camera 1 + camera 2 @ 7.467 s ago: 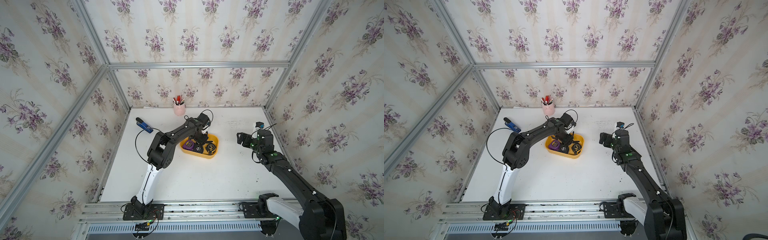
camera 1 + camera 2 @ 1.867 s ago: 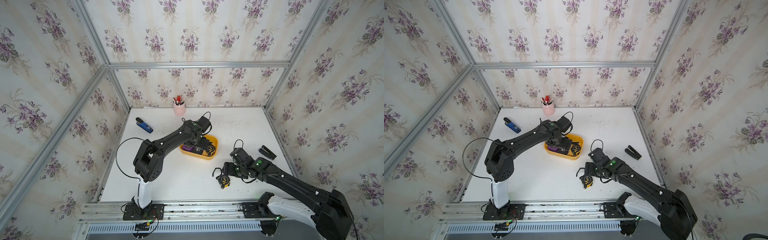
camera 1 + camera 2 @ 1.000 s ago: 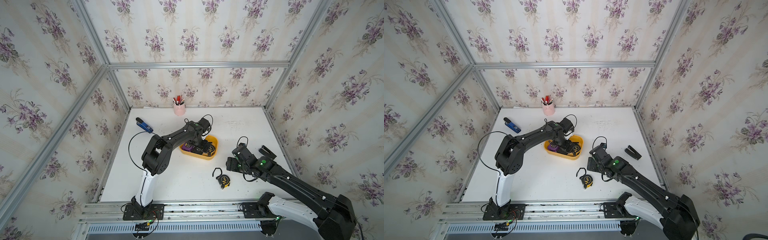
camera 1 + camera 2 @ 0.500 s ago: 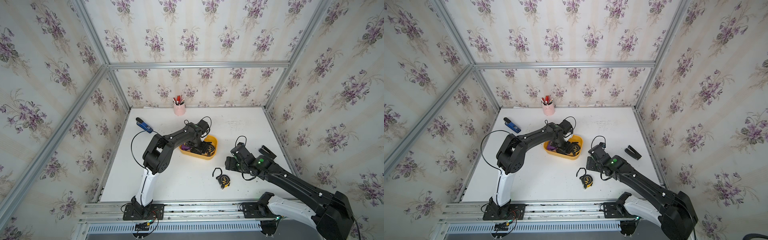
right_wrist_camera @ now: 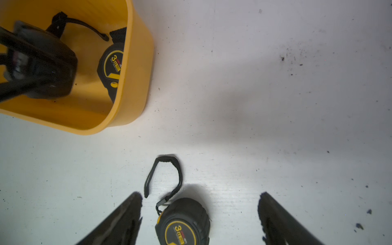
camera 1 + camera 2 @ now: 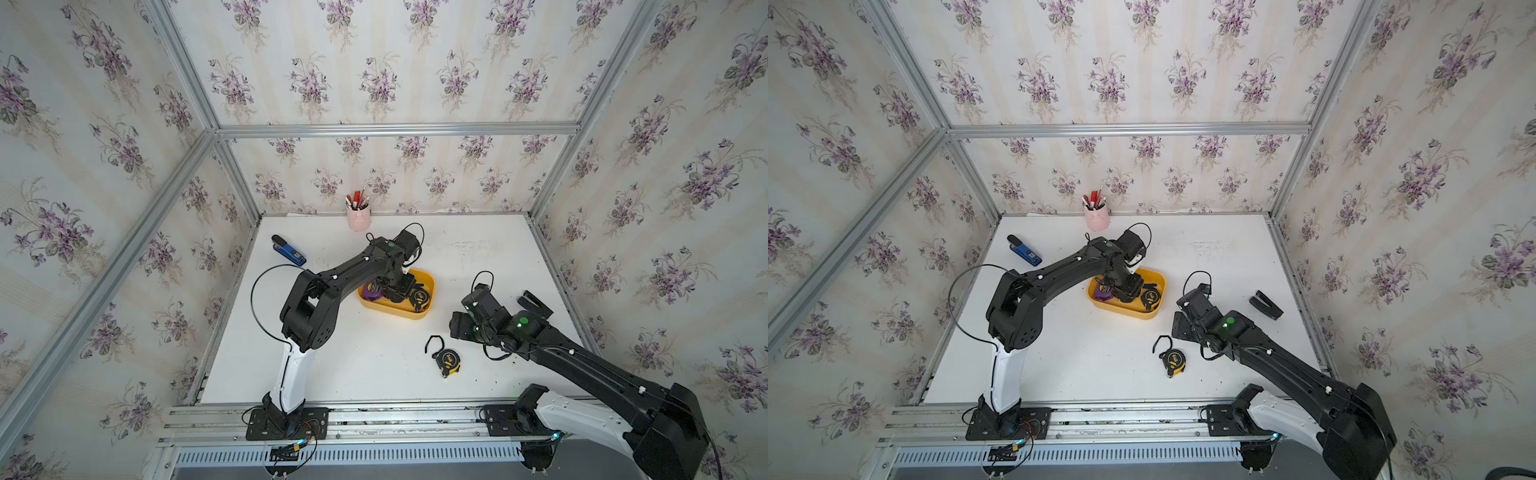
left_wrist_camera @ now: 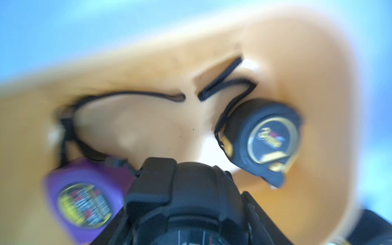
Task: Take the tape measure out of the storage box
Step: Pick up the tape measure from the storage box.
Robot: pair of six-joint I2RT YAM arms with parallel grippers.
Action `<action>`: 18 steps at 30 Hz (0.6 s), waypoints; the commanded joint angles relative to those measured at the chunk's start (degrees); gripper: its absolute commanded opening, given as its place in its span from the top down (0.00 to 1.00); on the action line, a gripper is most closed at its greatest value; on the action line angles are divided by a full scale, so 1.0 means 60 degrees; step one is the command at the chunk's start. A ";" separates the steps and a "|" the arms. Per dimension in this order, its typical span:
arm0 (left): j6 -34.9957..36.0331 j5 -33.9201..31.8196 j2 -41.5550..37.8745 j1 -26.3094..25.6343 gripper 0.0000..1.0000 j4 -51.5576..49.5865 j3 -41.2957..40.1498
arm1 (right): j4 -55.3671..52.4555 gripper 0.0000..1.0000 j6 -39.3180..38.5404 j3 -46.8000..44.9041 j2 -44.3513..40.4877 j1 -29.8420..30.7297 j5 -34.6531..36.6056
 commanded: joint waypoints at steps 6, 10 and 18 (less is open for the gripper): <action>-0.1781 -0.0144 -0.0611 0.0049 0.82 -0.1784 0.2199 | 0.1606 0.13 -0.0687 0.0374 -0.0066 -0.0005 -0.0094; -0.3872 0.0837 -0.1396 0.0077 0.80 -0.0658 0.1425 | 0.3148 0.13 -0.0879 0.0316 -0.0121 0.0006 -0.0034; -0.8221 0.2096 -0.3254 -0.0032 0.82 0.3210 -0.1711 | 0.7040 0.15 -0.0742 -0.0304 0.0014 -0.0006 -0.0803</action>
